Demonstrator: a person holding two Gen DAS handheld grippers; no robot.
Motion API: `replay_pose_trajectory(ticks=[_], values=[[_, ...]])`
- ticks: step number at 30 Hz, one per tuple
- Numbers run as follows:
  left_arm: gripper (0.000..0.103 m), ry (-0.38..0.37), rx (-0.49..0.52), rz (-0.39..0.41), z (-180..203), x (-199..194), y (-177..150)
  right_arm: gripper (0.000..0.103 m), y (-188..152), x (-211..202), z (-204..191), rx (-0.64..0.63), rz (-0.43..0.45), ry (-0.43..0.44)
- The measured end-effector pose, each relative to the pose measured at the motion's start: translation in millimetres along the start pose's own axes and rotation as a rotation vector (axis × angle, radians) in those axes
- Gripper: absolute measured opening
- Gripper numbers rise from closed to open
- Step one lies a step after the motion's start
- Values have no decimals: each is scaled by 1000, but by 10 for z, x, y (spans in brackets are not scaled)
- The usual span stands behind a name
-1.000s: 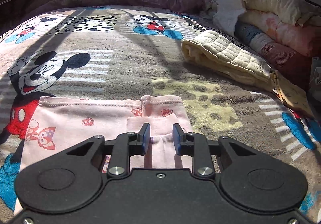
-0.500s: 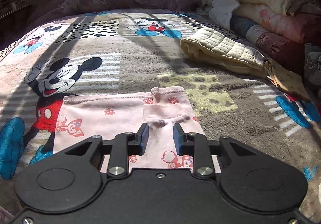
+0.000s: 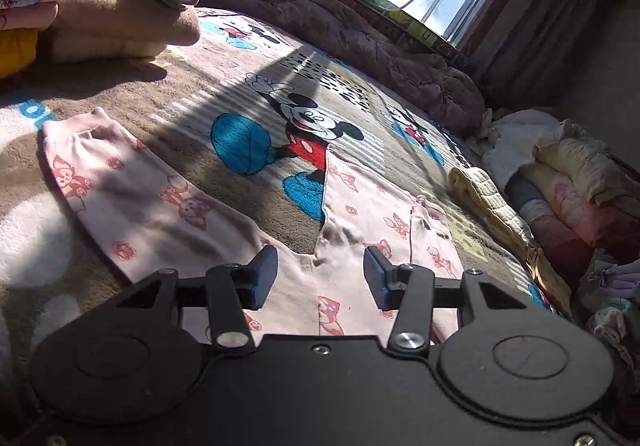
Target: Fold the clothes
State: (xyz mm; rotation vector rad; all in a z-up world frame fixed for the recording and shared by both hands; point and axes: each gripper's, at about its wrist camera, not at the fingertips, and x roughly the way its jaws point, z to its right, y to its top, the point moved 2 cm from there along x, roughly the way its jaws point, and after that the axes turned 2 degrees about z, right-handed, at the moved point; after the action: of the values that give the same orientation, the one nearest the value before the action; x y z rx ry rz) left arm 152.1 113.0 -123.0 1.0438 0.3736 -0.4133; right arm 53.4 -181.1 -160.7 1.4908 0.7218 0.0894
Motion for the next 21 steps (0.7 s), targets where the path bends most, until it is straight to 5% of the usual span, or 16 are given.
replay_pose_trajectory(ticks=[4,13,21], values=[[46,36,-130,42,-457,-317,-25,68,48,-37,66,121,7,4],[46,94,-460,125,-1410,-610,-66,68,94,-138,368,383,53,7],[34,70,-575,145,-1694,-281,138,74,-16,-111,701,647,80,30]])
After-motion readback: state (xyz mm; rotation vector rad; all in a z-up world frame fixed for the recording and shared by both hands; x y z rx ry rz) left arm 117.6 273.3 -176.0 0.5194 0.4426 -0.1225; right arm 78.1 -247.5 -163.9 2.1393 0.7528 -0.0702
